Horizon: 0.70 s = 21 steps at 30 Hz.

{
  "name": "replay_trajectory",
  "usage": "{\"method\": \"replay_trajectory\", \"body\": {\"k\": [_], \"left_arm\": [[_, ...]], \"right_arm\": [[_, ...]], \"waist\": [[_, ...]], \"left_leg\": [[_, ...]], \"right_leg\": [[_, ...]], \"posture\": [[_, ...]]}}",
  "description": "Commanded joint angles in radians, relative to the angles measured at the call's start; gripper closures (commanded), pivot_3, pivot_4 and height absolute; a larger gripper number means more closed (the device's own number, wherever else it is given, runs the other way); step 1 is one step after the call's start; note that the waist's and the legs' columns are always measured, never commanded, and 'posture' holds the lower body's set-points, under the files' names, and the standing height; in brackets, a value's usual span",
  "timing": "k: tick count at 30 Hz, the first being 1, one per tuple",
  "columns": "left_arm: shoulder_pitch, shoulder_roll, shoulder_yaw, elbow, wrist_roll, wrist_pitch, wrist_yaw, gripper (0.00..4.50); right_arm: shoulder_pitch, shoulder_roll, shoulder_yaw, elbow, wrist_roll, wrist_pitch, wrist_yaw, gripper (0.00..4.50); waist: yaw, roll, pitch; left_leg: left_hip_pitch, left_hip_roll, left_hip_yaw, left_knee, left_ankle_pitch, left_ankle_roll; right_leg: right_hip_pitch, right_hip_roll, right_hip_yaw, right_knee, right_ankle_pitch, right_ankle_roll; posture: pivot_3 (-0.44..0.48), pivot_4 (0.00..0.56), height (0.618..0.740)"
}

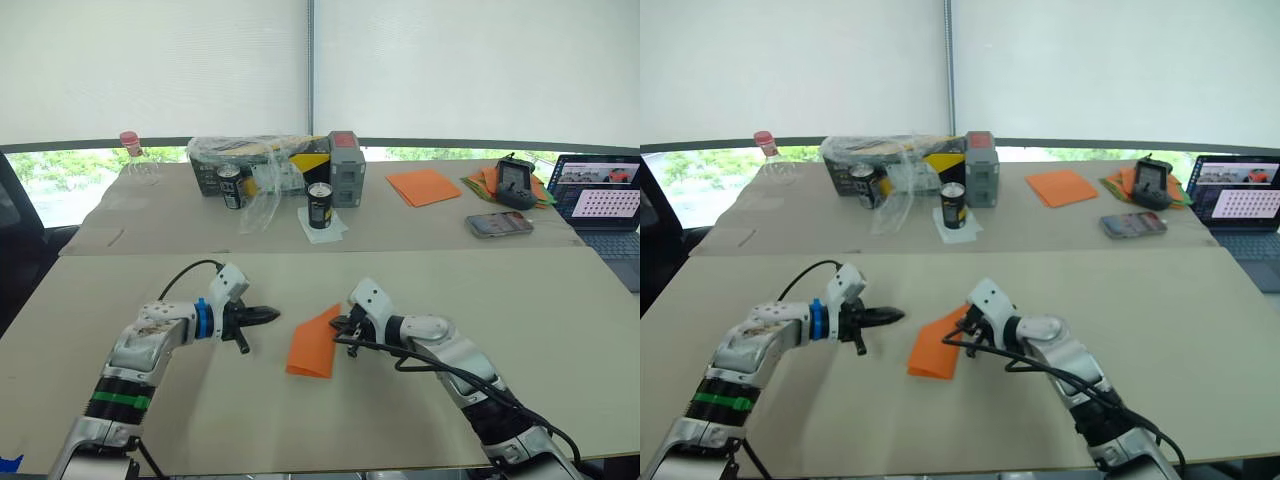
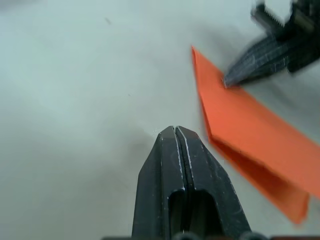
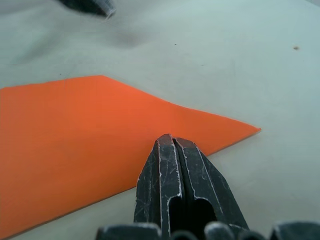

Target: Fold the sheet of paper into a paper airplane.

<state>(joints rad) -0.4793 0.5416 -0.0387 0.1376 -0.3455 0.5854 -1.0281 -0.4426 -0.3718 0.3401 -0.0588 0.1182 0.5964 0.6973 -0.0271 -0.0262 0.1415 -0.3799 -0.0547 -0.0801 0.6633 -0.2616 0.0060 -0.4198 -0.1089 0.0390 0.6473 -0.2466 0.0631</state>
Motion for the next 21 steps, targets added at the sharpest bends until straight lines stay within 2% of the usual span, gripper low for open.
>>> {"method": "replay_trajectory", "body": {"k": [1,3,6,9,15,21], "left_arm": [[-0.037,-0.063,-0.019,-0.02,-0.028,-0.01,0.011,4.47],[-0.046,-0.105,-0.05,-0.026,-0.022,-0.013,0.014,4.47],[-0.055,-0.131,-0.171,-0.01,0.076,-0.073,0.015,4.47],[-0.063,-0.138,-0.237,0.02,0.147,-0.123,0.036,4.47],[-0.014,-0.132,-0.259,0.027,0.148,-0.171,-0.01,4.47],[0.001,-0.125,-0.252,0.034,0.162,-0.185,-0.001,4.47]], "right_arm": [[0.046,-0.004,0.036,0.007,-0.017,0.016,0.01,4.5],[0.06,-0.006,0.033,-0.009,-0.016,0.018,0.004,4.5],[0.09,-0.011,0.019,-0.046,-0.012,0.021,-0.007,4.5],[0.112,-0.01,-0.001,-0.073,-0.005,0.022,-0.022,4.5],[0.121,-0.003,-0.055,-0.126,0.03,0.035,-0.031,4.5],[0.061,0.009,-0.139,-0.118,0.04,-0.057,-0.058,4.5]], "waist": [[0.003,0.0,0.0],[0.003,0.0,0.0],[0.004,0.0,0.0],[0.007,0.0,0.0],[0.01,0.0,0.0],[0.012,0.0,0.0]], "left_leg": [[0.0,0.0,0.0,0.0,0.0,0.0],[0.0,0.0,0.0,0.0,0.0,0.0],[-0.001,0.0,0.001,0.0,0.0,0.0],[-0.001,0.0,0.001,0.0,0.0,0.0],[0.0,0.0,0.002,0.0,0.0,0.0],[-0.002,0.0,0.001,0.001,0.0,0.0]], "right_leg": [[0.0,0.0,0.0,0.0,0.0,0.0],[0.0,0.0,0.0,0.0,0.0,0.0],[-0.001,0.0,0.001,0.0,0.0,0.0],[-0.001,0.0,0.001,0.0,0.0,0.0],[-0.001,0.0,0.002,-0.001,0.0,0.0],[-0.002,0.0,0.002,0.0,0.0,0.0]], "posture": [[0.0,0.15,0.739],[0.0,0.15,0.739],[0.0,0.15,0.739],[0.0,0.15,0.739],[0.0,0.15,0.739],[0.0,0.15,0.739]]}}
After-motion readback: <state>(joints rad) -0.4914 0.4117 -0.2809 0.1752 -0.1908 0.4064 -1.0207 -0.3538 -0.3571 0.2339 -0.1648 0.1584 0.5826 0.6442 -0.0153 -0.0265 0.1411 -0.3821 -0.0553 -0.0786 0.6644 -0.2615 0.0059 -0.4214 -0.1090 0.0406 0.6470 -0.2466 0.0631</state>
